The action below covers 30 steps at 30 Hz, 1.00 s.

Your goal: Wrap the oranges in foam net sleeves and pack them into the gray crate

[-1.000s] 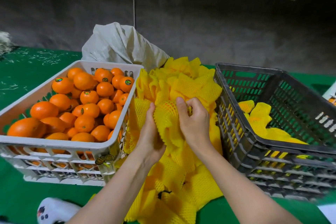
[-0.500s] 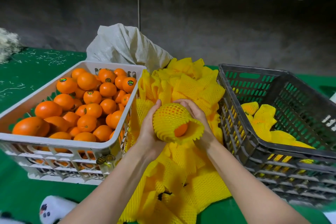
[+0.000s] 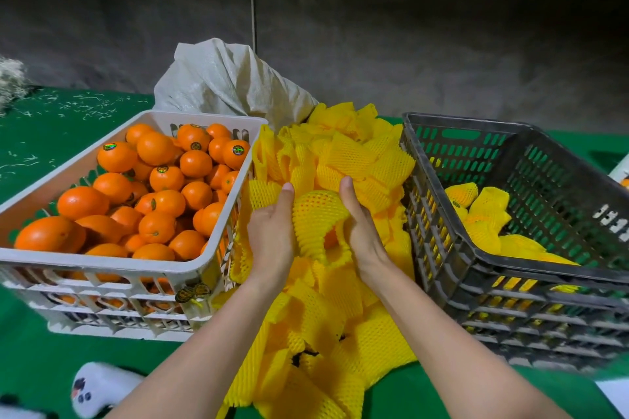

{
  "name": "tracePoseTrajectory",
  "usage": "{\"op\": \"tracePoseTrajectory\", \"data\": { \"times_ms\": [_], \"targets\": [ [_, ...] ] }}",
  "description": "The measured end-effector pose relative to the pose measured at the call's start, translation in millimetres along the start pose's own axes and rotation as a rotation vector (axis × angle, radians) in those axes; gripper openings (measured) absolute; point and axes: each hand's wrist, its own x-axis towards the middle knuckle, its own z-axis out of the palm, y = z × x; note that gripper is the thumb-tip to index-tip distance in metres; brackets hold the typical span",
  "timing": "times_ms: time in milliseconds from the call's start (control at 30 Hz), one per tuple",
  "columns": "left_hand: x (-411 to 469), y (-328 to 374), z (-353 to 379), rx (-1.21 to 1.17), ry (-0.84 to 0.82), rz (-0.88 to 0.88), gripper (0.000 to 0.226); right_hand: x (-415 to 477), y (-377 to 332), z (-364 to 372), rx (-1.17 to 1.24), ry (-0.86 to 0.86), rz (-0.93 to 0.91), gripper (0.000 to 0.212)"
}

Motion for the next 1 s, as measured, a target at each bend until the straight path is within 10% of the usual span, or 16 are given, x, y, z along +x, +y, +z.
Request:
{"op": "tracePoseTrajectory", "data": {
  "times_ms": [267, 500, 833, 1000],
  "targets": [
    [7, -1, 3, -0.214, -0.034, -0.088, 0.051, 9, 11, 1, 0.395, -0.01, 0.179, 0.029],
    [5, 1, 6, -0.224, -0.111, -0.138, 0.05, 3, 10, 3, 0.507, -0.03, 0.12, 0.029],
    [2, 13, -6, -0.195, -0.642, -0.645, 0.057, 0, 8, -11, 0.128, 0.053, -0.204, 0.025],
    [2, 12, -1, -0.217, -0.721, -0.575, 0.038, 2, 8, -18, 0.054, 0.003, -0.284, 0.012]
  ]
}}
